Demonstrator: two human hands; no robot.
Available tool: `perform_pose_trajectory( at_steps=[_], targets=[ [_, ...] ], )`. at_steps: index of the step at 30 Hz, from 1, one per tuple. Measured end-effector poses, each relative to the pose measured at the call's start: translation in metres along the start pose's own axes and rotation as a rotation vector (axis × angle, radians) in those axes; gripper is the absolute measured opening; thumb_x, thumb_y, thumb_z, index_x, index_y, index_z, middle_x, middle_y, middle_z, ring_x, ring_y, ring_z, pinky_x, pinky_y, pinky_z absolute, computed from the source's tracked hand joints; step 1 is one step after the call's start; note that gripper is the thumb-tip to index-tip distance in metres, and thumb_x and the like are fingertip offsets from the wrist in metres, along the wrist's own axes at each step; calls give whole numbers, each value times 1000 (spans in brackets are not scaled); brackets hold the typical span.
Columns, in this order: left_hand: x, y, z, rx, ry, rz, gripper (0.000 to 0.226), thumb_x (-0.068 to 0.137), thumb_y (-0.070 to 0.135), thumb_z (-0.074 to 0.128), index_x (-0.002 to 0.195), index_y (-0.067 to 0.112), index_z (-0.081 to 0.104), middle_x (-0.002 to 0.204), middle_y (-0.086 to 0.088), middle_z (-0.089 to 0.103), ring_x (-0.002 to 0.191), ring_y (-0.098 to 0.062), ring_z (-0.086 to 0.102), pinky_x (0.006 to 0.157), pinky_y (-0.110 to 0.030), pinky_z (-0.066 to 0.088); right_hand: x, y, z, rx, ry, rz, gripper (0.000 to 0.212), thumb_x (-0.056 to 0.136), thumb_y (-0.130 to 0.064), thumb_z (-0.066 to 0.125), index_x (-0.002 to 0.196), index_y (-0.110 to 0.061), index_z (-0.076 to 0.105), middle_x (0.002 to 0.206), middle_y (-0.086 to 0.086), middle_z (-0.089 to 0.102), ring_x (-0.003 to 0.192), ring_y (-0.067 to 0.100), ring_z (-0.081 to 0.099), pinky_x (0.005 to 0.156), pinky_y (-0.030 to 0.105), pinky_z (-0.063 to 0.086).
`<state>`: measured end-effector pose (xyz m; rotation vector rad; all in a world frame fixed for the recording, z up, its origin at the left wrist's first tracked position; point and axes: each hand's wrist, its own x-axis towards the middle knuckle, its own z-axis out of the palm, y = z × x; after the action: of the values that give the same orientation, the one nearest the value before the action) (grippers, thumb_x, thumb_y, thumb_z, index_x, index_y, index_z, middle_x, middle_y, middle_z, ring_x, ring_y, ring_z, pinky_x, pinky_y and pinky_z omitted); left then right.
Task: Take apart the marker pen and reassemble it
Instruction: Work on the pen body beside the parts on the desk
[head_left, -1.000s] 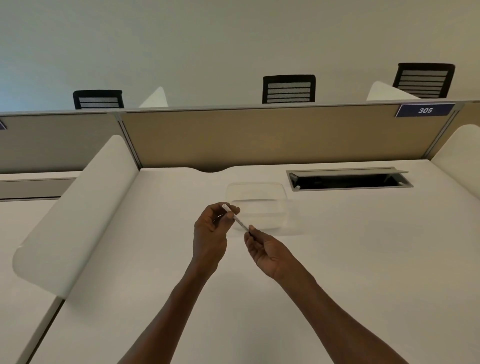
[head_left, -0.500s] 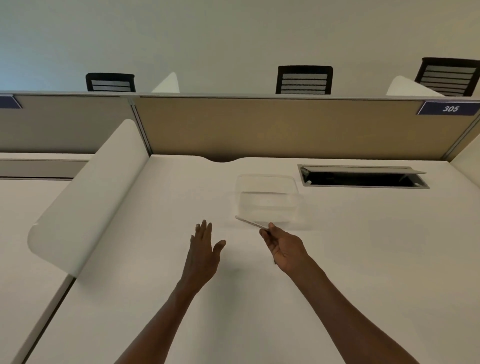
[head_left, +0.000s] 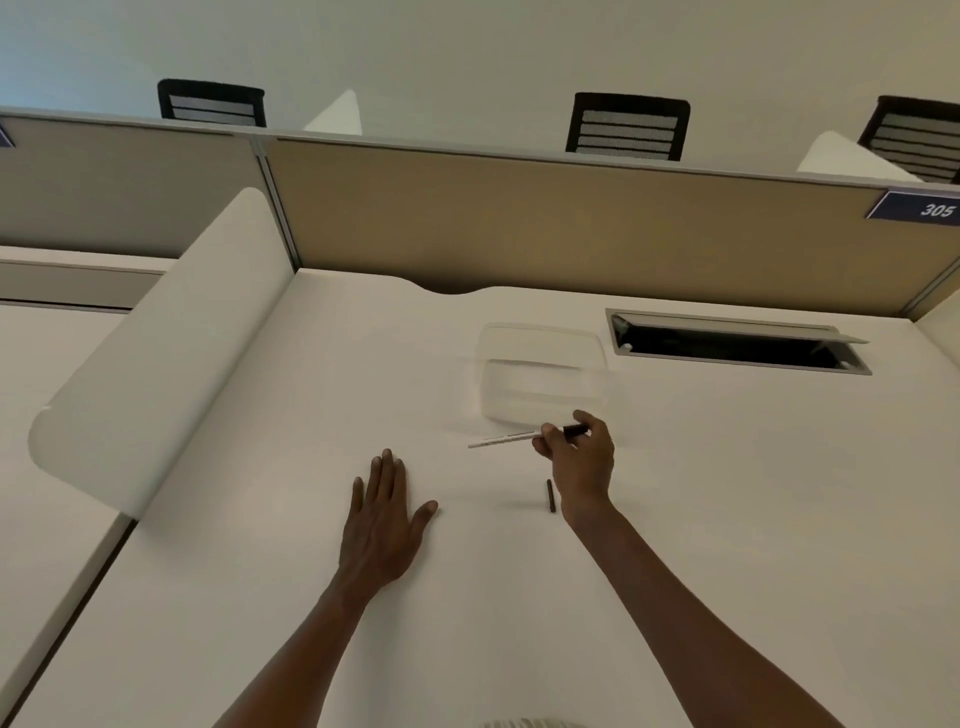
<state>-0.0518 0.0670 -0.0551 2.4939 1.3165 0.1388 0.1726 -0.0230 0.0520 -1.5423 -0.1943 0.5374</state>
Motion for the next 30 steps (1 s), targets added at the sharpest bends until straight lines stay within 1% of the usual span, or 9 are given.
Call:
perform_pose_trajectory(
  at_steps=[2, 3, 6, 8, 11, 14, 19, 27, 30],
  targets=[
    [-1, 0, 1, -4, 11, -3, 87, 93, 65, 16, 155, 6, -2, 164, -5, -11, 151, -17, -12, 123, -39, -2, 0, 1, 6, -157, -13, -189, 37, 88, -4, 66, 121, -10, 51, 86, 6, 66, 68, 19, 72, 62, 9, 48],
    [0, -1, 1, -1, 15, -5, 86, 94, 65, 16, 155, 7, -2, 164, -5, -10, 151, -16, -13, 123, -39, -3, -2, 1, 9, -230, -37, -286, 37, 89, -6, 65, 122, -13, 50, 82, 4, 67, 70, 18, 70, 61, 10, 47],
    [0, -1, 3, 2, 15, -9, 85, 96, 64, 20, 155, 7, -2, 164, -4, -10, 151, -16, -13, 123, -39, -2, -9, 11, 19, -456, -167, -563, 39, 92, -8, 61, 128, -18, 48, 80, -3, 62, 73, 10, 60, 67, 14, 46],
    [1, -2, 4, -3, 14, -10, 85, 96, 64, 20, 154, 7, -3, 164, -4, -11, 151, -16, -13, 124, -40, -1, -18, 23, 25, -617, -295, -698, 40, 94, -9, 58, 132, -18, 46, 87, -5, 60, 76, 4, 53, 73, 14, 44],
    [2, -3, 6, -2, 18, -6, 85, 96, 65, 19, 155, 7, -2, 164, -5, -10, 151, -16, -13, 123, -39, -1, -28, 37, 31, -745, -454, -868, 43, 97, -8, 53, 138, -16, 41, 98, 1, 61, 83, 11, 58, 76, 23, 49],
    [3, -5, 8, 9, 23, -5, 86, 95, 67, 16, 155, 8, -2, 164, -5, -10, 150, -16, -13, 122, -38, -4, -31, 39, 39, -826, -538, -993, 46, 98, -8, 51, 140, -16, 35, 97, 7, 62, 81, 22, 61, 71, 33, 54],
    [2, -6, 9, 9, 27, -8, 86, 94, 68, 13, 155, 9, 1, 164, -5, -10, 150, -15, -15, 122, -38, -5, -30, 37, 42, -860, -562, -981, 49, 98, -9, 51, 141, -19, 33, 92, 7, 61, 78, 24, 61, 68, 38, 55],
    [3, -6, 10, 3, 30, -6, 88, 92, 69, 11, 155, 8, 1, 164, -5, -9, 150, -15, -14, 123, -39, -2, -31, 37, 41, -857, -580, -866, 50, 95, -8, 52, 139, -23, 34, 93, -1, 60, 80, 16, 59, 72, 30, 52],
    [3, -6, 11, 1, 29, -7, 88, 93, 69, 12, 155, 9, 0, 164, -5, -10, 150, -15, -16, 122, -38, -4, -30, 34, 41, -834, -534, -845, 52, 94, -5, 54, 137, -26, 34, 92, -3, 60, 78, 8, 57, 72, 20, 46]
  ],
)
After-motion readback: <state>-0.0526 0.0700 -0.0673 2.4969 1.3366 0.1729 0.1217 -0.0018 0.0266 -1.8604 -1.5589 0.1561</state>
